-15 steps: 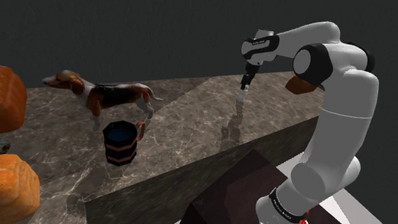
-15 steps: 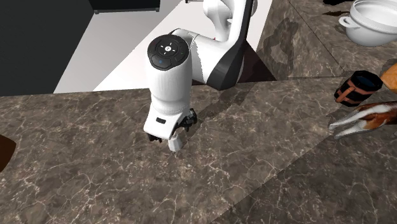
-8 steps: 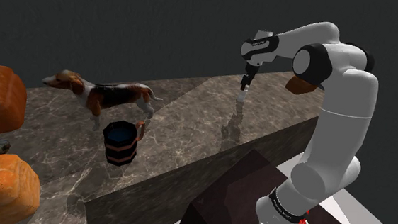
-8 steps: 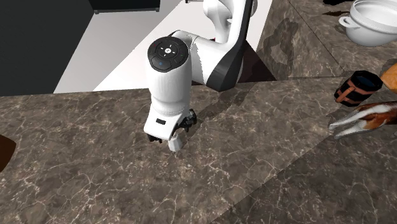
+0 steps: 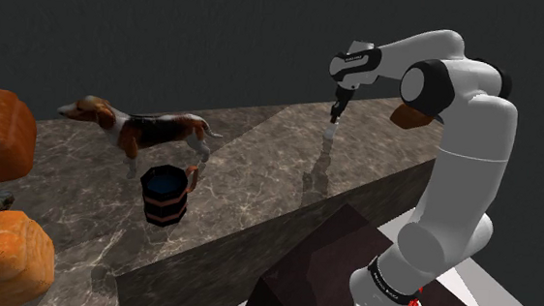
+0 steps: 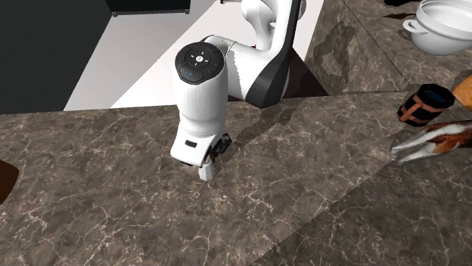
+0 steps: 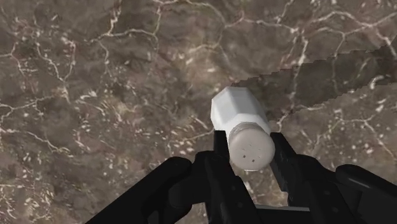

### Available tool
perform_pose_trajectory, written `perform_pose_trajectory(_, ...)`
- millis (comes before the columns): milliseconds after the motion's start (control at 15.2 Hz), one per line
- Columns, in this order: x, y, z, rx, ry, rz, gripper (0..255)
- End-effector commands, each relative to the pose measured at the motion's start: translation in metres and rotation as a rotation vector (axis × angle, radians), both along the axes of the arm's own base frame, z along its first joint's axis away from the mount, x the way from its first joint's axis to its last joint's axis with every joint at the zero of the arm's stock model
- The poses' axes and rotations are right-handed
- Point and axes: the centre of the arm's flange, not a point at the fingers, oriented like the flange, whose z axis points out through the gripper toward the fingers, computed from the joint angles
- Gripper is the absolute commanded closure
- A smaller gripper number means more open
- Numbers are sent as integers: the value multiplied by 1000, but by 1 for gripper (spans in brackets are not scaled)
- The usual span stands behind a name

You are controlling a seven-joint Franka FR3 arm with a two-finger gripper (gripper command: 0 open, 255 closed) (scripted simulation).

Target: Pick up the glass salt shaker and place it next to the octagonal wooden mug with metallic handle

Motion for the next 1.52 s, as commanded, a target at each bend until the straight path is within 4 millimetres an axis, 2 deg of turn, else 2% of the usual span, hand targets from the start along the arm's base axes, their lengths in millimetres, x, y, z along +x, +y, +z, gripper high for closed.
perform_pose_trajectory(0,0,0,-2,1,3,0,255)
perform_pose_trajectory(66,0,0,-2,1,3,0,255)
perform_pose_trajectory(1452,0,0,109,1,3,0,255)
